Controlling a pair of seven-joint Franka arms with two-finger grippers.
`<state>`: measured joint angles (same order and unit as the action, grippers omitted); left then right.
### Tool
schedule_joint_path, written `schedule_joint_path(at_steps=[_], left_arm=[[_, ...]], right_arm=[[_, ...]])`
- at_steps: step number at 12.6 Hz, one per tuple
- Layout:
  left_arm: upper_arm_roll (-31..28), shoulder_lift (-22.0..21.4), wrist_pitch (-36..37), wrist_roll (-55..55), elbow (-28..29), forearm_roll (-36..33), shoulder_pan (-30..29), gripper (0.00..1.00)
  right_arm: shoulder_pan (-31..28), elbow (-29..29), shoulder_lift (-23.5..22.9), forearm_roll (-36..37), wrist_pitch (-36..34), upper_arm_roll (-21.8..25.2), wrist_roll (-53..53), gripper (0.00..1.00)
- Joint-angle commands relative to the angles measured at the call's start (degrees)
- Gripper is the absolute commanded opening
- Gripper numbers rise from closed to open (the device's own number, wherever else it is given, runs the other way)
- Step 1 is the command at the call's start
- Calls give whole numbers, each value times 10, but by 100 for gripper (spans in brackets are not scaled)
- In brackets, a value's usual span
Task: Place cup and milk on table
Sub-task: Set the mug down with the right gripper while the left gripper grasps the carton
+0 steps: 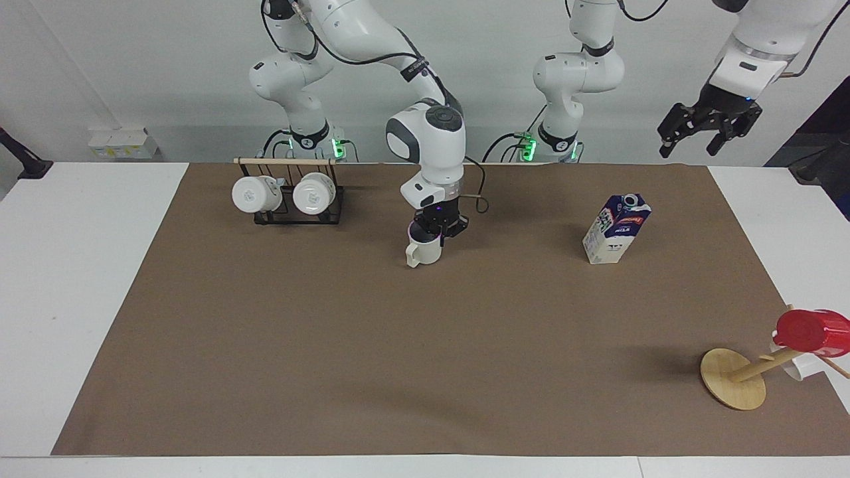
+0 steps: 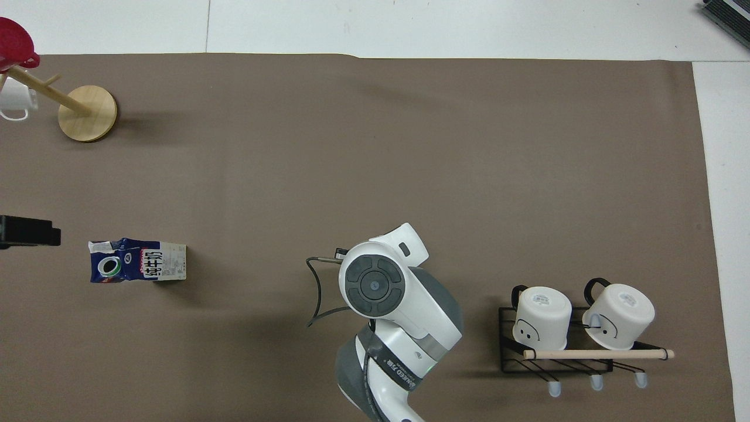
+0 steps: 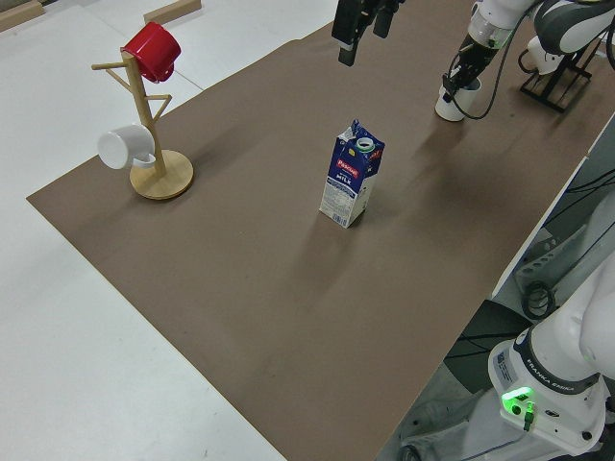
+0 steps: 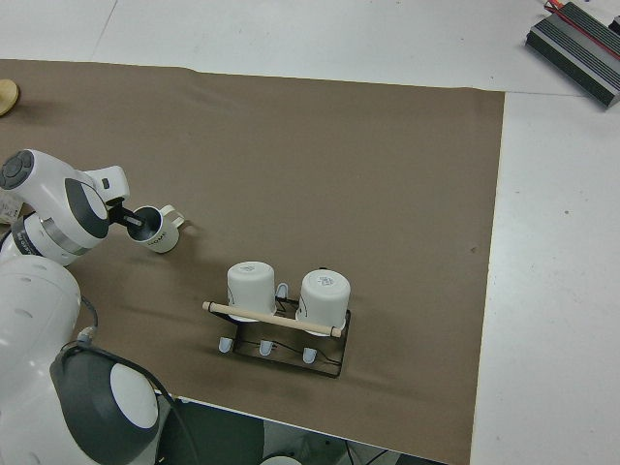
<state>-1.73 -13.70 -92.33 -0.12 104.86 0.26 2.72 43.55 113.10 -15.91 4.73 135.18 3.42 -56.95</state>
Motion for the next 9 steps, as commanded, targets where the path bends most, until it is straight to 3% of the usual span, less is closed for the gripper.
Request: schedule_joint_path(at_steps=[1, 3, 9], left_arm=[[-7, -44, -83, -39, 123, 6, 20, 100], [-7, -59, -171, -81, 198, 6, 15, 100], [-7, -69, -313, -82, 299, 6, 19, 100]], right_arm=[[-1, 5, -1, 39, 22, 2, -28, 0], [-7, 8, 0, 72, 25, 1, -43, 0], [-6, 12, -8, 77, 47, 1, -57, 0]])
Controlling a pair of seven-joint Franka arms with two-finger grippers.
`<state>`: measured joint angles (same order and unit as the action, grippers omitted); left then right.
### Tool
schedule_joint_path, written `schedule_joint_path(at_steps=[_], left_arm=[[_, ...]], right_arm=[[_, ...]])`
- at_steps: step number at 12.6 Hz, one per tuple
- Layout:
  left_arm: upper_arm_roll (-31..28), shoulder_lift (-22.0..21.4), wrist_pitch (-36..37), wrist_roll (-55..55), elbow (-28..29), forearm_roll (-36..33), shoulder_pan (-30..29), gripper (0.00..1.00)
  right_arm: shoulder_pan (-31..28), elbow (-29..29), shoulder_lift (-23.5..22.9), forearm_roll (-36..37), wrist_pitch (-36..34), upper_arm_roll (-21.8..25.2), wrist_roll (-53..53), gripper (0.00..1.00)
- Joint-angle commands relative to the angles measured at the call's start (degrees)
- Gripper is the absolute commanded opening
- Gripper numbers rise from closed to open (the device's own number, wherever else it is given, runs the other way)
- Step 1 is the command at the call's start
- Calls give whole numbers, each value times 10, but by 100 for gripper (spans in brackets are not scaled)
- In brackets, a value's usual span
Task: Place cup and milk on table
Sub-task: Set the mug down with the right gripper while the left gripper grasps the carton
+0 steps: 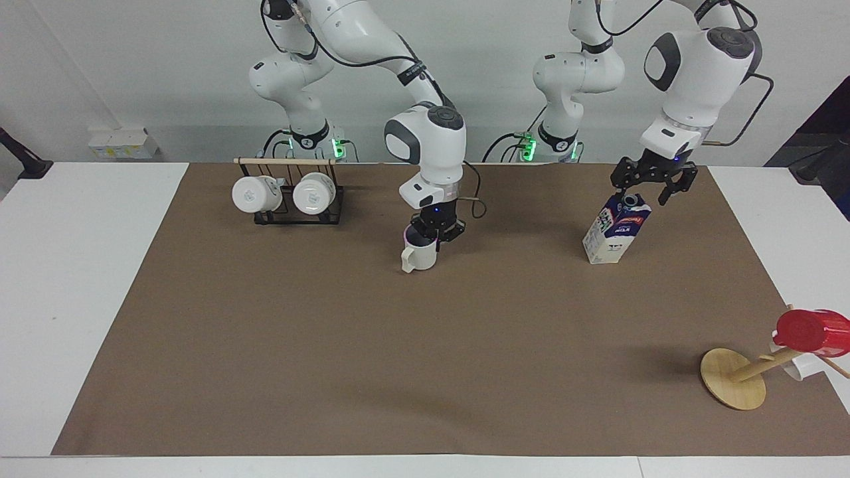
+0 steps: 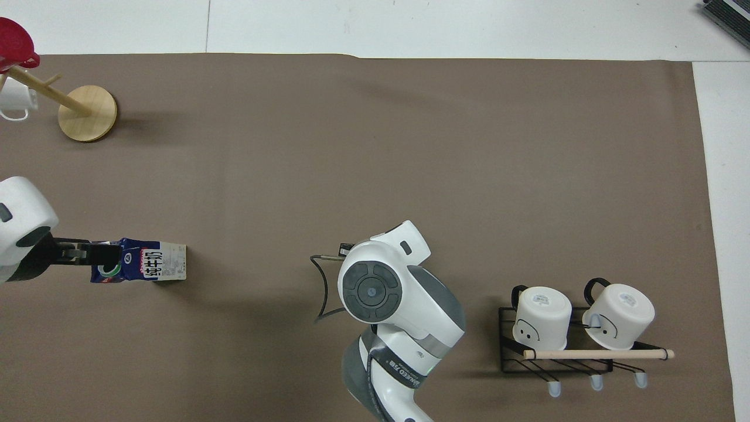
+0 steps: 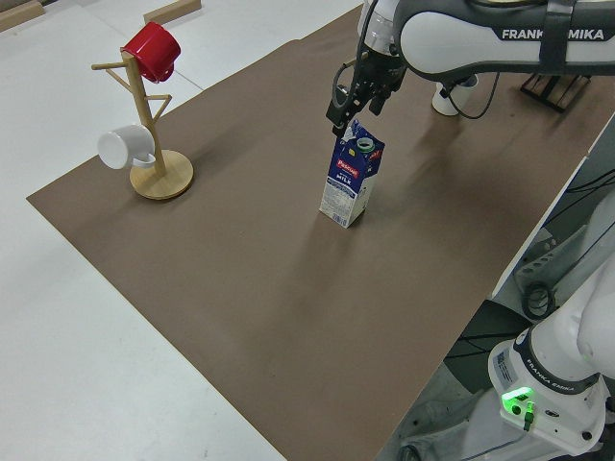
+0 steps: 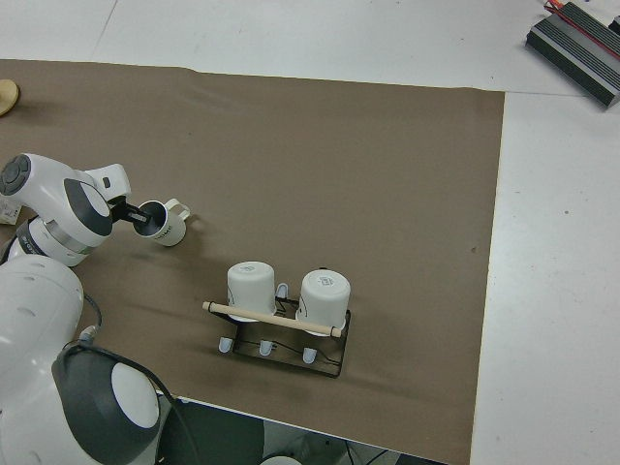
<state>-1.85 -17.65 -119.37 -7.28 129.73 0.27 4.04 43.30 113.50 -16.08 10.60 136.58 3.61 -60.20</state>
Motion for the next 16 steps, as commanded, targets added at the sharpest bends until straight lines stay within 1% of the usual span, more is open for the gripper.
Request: schedule_joint_path(at_steps=[1, 2, 3, 5, 6, 8, 9, 12, 14, 16], left_arm=[[-6, -30, -62, -11, 69, 5, 6, 100], [-6, -34, -74, -11, 87, 5, 6, 100], [-6, -37, -75, -11, 95, 5, 6, 100], [-6, -37, -71, -12, 95, 5, 9, 100], [-7, -36, -68, -12, 94, 5, 8, 88], [-7, -31, -66, -19, 87, 5, 3, 61], [-7, -31, -65, -25, 86, 5, 1, 53], [-9, -27, -52, -24, 74, 5, 0, 43], [-9, -23, -33, -21, 52, 5, 0, 40], [-9, -11, -10, -19, 20, 5, 0, 40]], right_arm=[[-5, 8, -7, 17, 34, -1, -25, 0], [-7, 8, -8, 15, 36, -2, -25, 0], [-7, 8, -8, 14, 35, -2, -25, 17], [-7, 5, -8, 15, 27, -1, -20, 97], [-8, 5, -7, 17, 24, -1, -13, 100], [-13, -1, 1, 17, 6, 0, 11, 100], [-26, -6, 14, 16, -10, 0, 38, 100], [-66, -6, 63, 7, -65, -1, 130, 100], [-88, -6, 98, 3, -109, -1, 180, 100], [-100, -7, 128, -24, -144, 0, 215, 100]])
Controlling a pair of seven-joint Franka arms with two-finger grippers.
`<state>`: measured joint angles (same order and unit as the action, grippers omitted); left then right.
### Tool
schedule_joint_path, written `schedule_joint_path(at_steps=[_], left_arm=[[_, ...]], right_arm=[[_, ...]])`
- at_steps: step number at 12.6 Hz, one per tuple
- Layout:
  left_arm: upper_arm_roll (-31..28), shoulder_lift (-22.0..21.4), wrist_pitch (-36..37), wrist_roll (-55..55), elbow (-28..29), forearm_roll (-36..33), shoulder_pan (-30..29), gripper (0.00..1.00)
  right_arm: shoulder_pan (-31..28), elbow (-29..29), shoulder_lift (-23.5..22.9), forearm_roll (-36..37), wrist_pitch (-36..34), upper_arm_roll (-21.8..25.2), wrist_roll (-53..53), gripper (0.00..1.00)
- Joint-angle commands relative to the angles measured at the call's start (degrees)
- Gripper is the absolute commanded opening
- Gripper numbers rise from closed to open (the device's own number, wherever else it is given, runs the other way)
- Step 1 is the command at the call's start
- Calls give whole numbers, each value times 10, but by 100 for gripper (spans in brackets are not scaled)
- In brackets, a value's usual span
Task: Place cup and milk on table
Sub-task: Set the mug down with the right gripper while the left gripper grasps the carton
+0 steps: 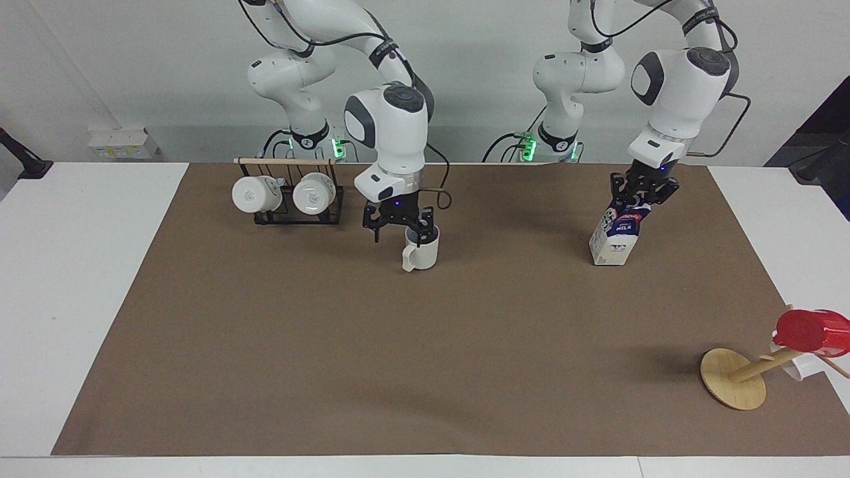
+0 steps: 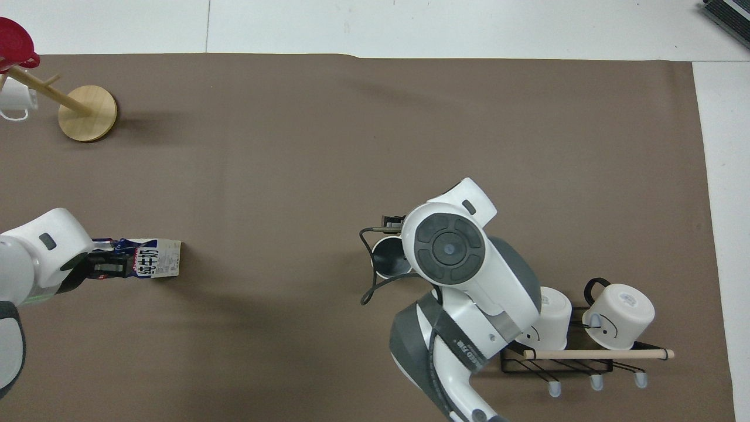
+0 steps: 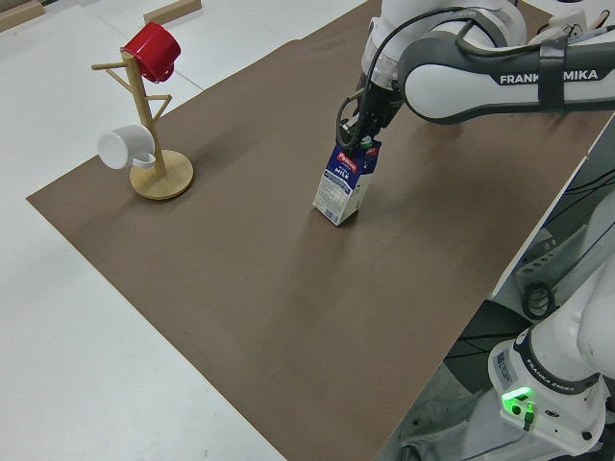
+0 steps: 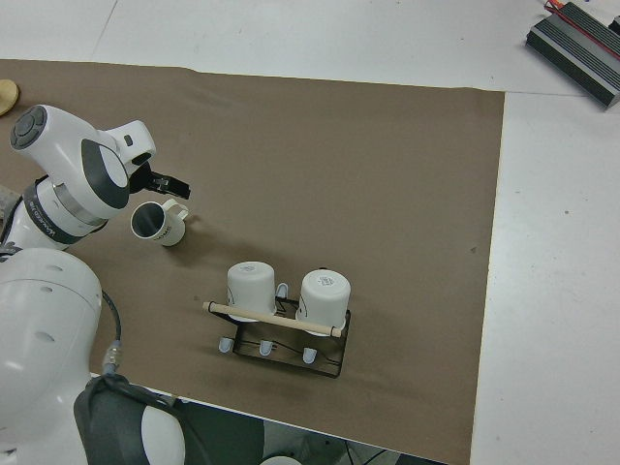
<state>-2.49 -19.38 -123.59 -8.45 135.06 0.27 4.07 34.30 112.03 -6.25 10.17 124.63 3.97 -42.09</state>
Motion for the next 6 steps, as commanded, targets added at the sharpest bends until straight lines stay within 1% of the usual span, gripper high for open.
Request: schedule_joint_path(at_steps=[1, 4, 6], left_arm=[[-2, 13, 41, -7, -47, 6, 0, 40], [-1, 14, 45, -3, -58, 7, 1, 40], [0, 13, 67, 33, -66, 15, 9, 39]], right_arm=[[-16, 7, 40, -25, -38, -2, 48, 100], [-35, -1, 69, -29, -78, 0, 81, 100], [-57, -4, 91, -33, -112, 1, 116, 100]])
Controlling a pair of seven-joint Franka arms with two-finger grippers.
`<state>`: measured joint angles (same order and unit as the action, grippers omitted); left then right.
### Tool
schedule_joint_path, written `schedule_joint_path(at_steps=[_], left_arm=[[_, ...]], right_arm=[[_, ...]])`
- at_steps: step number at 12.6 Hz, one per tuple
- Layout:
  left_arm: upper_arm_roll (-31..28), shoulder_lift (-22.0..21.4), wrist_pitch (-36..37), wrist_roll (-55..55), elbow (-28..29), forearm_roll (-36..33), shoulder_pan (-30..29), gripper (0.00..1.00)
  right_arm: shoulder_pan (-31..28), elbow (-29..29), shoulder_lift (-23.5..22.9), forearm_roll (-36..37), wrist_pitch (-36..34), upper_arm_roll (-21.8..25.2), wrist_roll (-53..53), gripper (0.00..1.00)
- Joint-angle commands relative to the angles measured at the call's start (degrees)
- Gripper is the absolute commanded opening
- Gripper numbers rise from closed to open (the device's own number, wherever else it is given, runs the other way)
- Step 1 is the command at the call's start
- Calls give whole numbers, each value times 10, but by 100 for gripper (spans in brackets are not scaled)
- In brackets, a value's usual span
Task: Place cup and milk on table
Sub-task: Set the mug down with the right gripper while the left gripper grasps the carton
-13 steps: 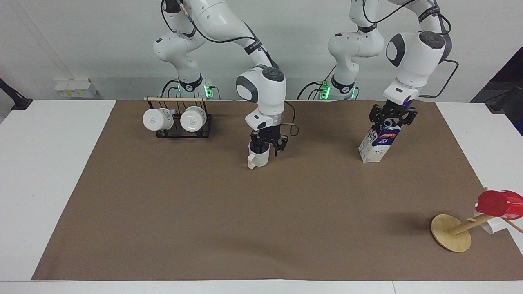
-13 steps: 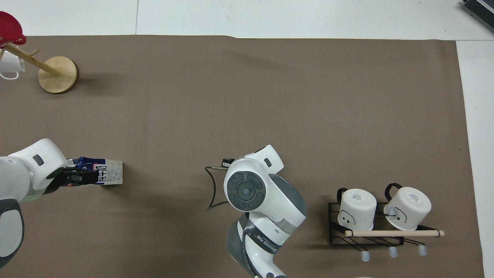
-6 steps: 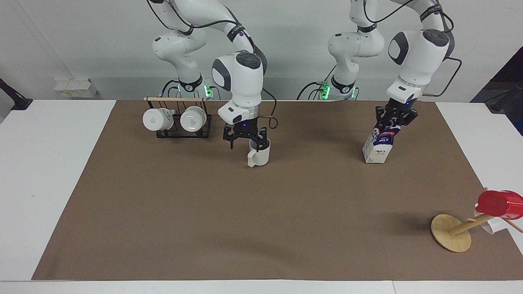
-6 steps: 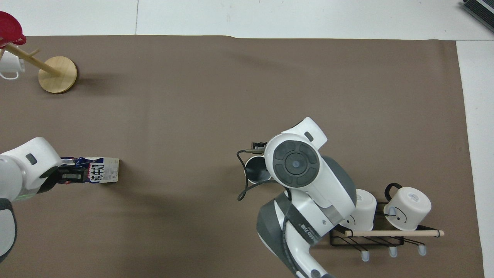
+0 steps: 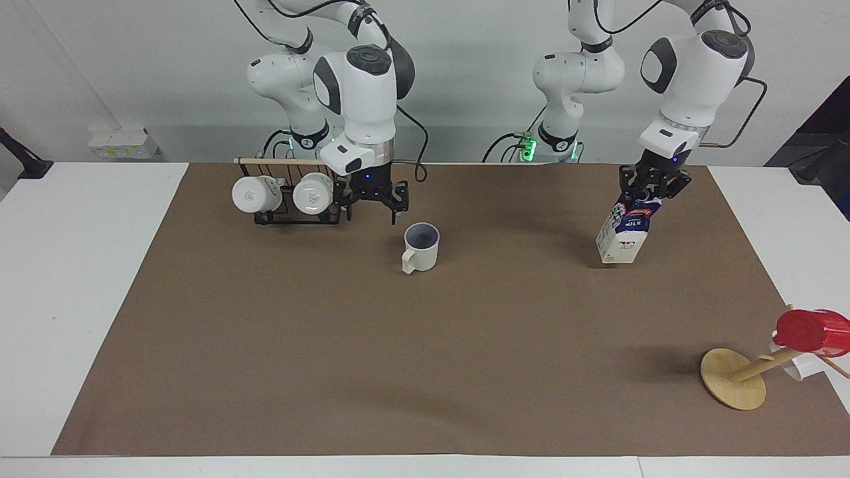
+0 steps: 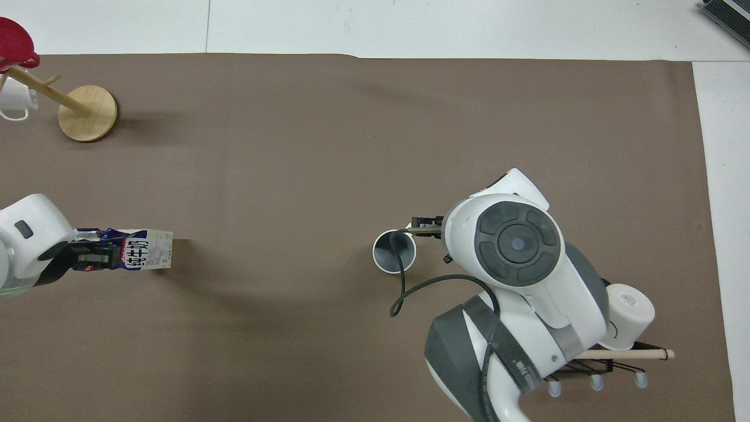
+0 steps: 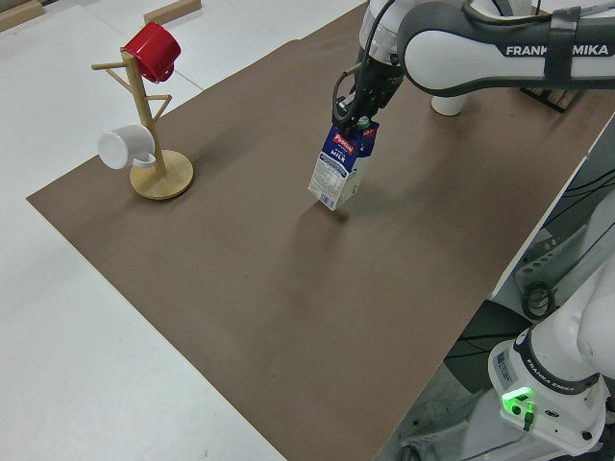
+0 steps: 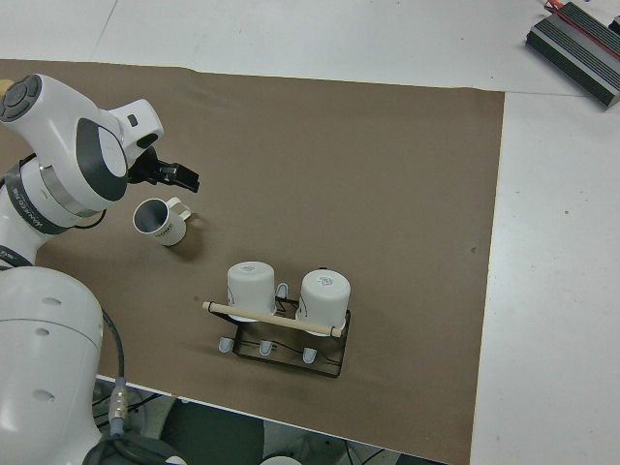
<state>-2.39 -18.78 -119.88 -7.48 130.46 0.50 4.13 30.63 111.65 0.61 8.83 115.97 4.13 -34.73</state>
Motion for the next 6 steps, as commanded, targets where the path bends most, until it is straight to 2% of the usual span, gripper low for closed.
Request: schedule_joint_path(at_steps=[1, 6], left_arm=[[1, 8, 48, 50, -32, 14, 17, 38], [1, 5, 69, 203, -55, 14, 130, 37]], right_arm=[[-36, -1, 37, -47, -38, 1, 69, 100], [-131, -4, 92, -78, -128, 3, 189, 100]])
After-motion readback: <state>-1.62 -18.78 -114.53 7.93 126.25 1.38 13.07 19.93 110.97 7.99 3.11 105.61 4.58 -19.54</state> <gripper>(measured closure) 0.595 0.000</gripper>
